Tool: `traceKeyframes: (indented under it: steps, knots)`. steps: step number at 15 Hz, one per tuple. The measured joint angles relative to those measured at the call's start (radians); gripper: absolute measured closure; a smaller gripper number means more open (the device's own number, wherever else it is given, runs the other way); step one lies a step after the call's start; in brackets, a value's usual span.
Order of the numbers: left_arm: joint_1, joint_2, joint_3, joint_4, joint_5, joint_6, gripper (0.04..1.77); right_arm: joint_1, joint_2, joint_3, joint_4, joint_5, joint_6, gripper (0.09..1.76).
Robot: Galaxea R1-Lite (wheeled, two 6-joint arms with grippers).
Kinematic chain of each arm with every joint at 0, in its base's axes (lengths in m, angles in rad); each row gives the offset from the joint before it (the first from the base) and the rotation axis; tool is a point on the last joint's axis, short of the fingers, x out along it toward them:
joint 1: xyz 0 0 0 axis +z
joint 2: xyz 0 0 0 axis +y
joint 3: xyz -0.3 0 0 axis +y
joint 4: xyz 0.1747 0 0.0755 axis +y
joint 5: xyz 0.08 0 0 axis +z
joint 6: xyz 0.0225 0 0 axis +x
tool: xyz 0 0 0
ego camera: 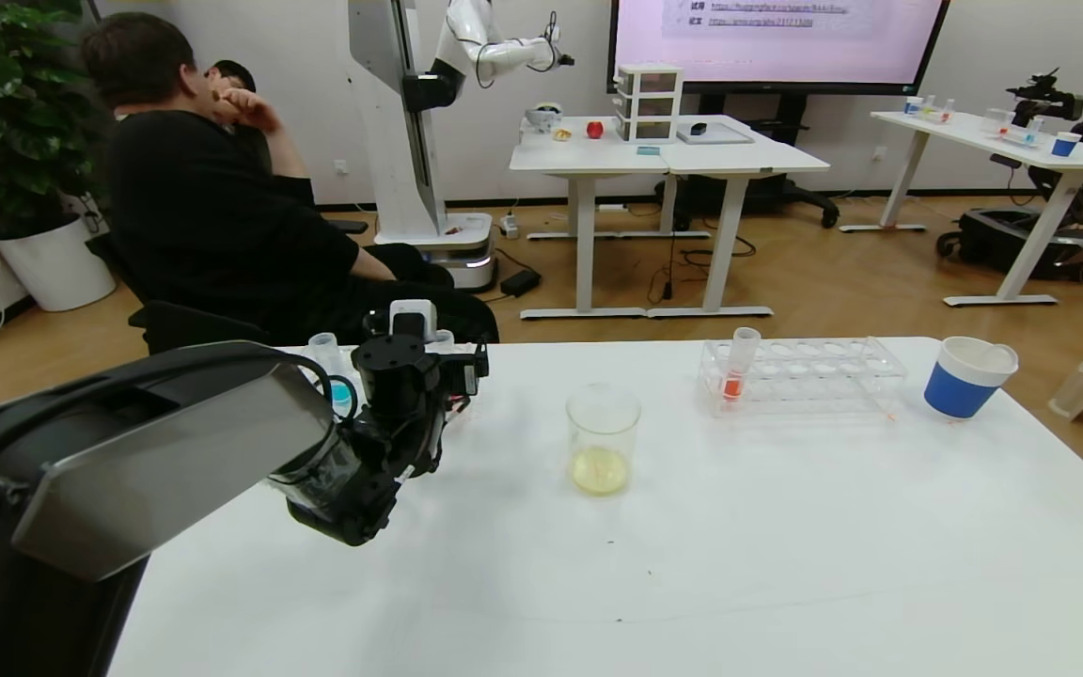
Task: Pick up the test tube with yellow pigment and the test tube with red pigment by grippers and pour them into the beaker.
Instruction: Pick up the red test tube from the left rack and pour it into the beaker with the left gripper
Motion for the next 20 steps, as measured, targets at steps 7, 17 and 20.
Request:
traceKeyframes:
  steps: [7,17,20]
  knots:
    - [0.005,0.020,-0.017,-0.013,0.002,-0.006,0.75,0.000,0.000,0.000,0.000,0.000,0.000,0.11]
    - [0.004,-0.013,-0.039,0.020,0.000,0.007,1.29,0.000,0.000,0.000,0.000,0.000,0.000,0.11]
    - [-0.001,-0.073,-0.062,0.120,-0.004,0.014,1.29,0.000,0.000,0.000,0.000,0.000,0.000,0.11]
